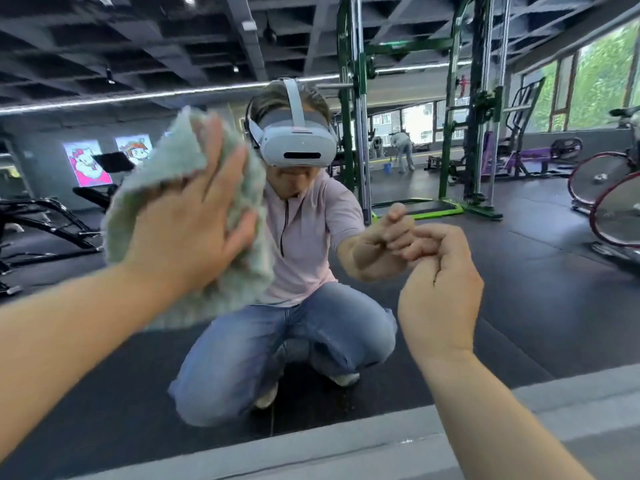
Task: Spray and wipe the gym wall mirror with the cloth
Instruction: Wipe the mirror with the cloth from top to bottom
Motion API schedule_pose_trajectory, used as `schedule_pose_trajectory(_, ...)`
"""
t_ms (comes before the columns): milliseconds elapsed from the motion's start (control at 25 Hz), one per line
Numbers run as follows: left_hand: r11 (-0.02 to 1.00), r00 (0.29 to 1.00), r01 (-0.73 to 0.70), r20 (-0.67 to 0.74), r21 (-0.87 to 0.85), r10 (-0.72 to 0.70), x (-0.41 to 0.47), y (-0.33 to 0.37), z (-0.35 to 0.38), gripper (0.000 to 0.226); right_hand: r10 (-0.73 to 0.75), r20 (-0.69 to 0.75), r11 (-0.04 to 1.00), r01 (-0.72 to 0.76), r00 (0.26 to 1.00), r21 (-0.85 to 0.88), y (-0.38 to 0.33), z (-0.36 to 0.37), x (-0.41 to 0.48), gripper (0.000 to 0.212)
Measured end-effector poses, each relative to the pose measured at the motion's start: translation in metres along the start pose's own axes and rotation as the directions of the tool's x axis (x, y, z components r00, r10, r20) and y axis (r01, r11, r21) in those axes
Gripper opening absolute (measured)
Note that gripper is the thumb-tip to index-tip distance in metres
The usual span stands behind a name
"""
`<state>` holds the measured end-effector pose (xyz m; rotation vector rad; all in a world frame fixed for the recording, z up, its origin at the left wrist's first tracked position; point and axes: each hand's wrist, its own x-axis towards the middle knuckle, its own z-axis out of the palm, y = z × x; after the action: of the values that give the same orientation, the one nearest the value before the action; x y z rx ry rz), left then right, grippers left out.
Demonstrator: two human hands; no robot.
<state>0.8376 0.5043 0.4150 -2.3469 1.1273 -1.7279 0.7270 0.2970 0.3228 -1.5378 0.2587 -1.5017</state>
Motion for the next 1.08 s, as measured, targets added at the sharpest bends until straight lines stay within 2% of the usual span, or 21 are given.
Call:
schedule_pose_trajectory(80, 0.994, 0.996, 0.076, -0.049, -0.083, -0.08, 0.055, 0.028, 0.002, 0.063, 0.132, -0.031, 0.989, -0.13, 0.991, 0.065, 0.0, -0.001, -0.001, 0.044)
schedule_pose_trajectory(120, 0.994, 0.998, 0.005, -0.067, -0.113, -0.012, 0.073, 0.055, 0.01, 0.063, 0.183, -0.049, 0.976, -0.176, 0.982, 0.126, 0.001, -0.004, 0.001, 0.043)
schedule_pose_trajectory(200, 0.96, 0.968, -0.241, -0.102, -0.143, 0.228, 0.077, 0.112, 0.034, 0.065, 0.246, -0.086, 0.952, -0.224, 0.966, 0.208, 0.007, -0.015, -0.005, 0.043)
schedule_pose_trajectory(280, 0.848, 0.877, -0.48, -0.086, -0.227, 0.473, 0.047, 0.147, 0.06, 0.06, 0.29, -0.121, 0.932, -0.251, 0.949, 0.263, 0.023, -0.028, -0.018, 0.044)
schedule_pose_trajectory(360, 0.758, 0.804, -0.563, -0.007, -0.328, 0.594, -0.002, 0.145, 0.071, 0.053, 0.337, -0.094, 0.918, -0.306, 0.937, 0.251, 0.049, -0.039, -0.027, 0.042)
schedule_pose_trajectory(440, 0.783, 0.802, -0.513, 0.128, -0.353, 0.583, -0.042, 0.109, 0.062, 0.051, 0.356, 0.02, 0.91, -0.352, 0.934, 0.219, 0.065, -0.044, -0.025, 0.04)
schedule_pose_trajectory(480, 0.826, 0.831, -0.49, 0.136, -0.28, 0.54, -0.049, 0.084, 0.054, 0.052, 0.351, 0.06, 0.911, -0.356, 0.934, 0.21, 0.067, -0.046, -0.024, 0.039)
schedule_pose_trajectory(520, 0.874, 0.871, -0.459, 0.113, -0.158, 0.478, -0.045, 0.062, 0.047, 0.054, 0.355, 0.076, 0.909, -0.363, 0.932, 0.203, 0.068, -0.048, -0.024, 0.038)
schedule_pose_trajectory(600, 0.96, 0.96, -0.278, 0.04, 0.04, 0.276, -0.009, 0.052, 0.035, 0.06, 0.359, 0.089, 0.903, -0.37, 0.929, 0.22, 0.064, -0.049, -0.027, 0.037)
schedule_pose_trajectory(680, 0.988, 0.989, -0.136, -0.053, 0.072, 0.14, 0.033, 0.09, 0.037, 0.067, 0.353, 0.09, 0.889, -0.364, 0.931, 0.276, 0.064, -0.045, -0.031, 0.038)
schedule_pose_trajectory(720, 0.989, 0.987, -0.143, -0.067, 0.031, 0.145, 0.042, 0.117, 0.043, 0.069, 0.367, 0.083, 0.878, -0.374, 0.927, 0.3, 0.065, -0.043, -0.031, 0.038)
schedule_pose_trajectory(800, 0.952, 0.954, -0.295, -0.073, -0.08, 0.29, 0.034, 0.166, 0.067, 0.069, 0.384, 0.037, 0.867, -0.374, 0.922, 0.33, 0.069, -0.044, -0.025, 0.038)
schedule_pose_trajectory(920, 0.823, 0.847, -0.505, 0.035, -0.262, 0.531, -0.009, 0.2, 0.095, 0.062, 0.437, -0.136, 0.879, -0.39, 0.889, 0.274, 0.081, -0.062, -0.029, 0.034)
schedule_pose_trajectory(1000, 0.788, 0.802, -0.563, 0.065, -0.25, 0.594, -0.022, 0.198, 0.094, 0.06, 0.496, -0.214, 0.861, -0.445, 0.842, 0.246, 0.09, -0.077, -0.033, 0.034)
schedule_pose_trajectory(1080, 0.806, 0.808, -0.572, 0.068, -0.155, 0.586, -0.023, 0.187, 0.087, 0.062, 0.552, -0.227, 0.83, -0.502, 0.802, 0.245, 0.101, -0.084, -0.033, 0.032)
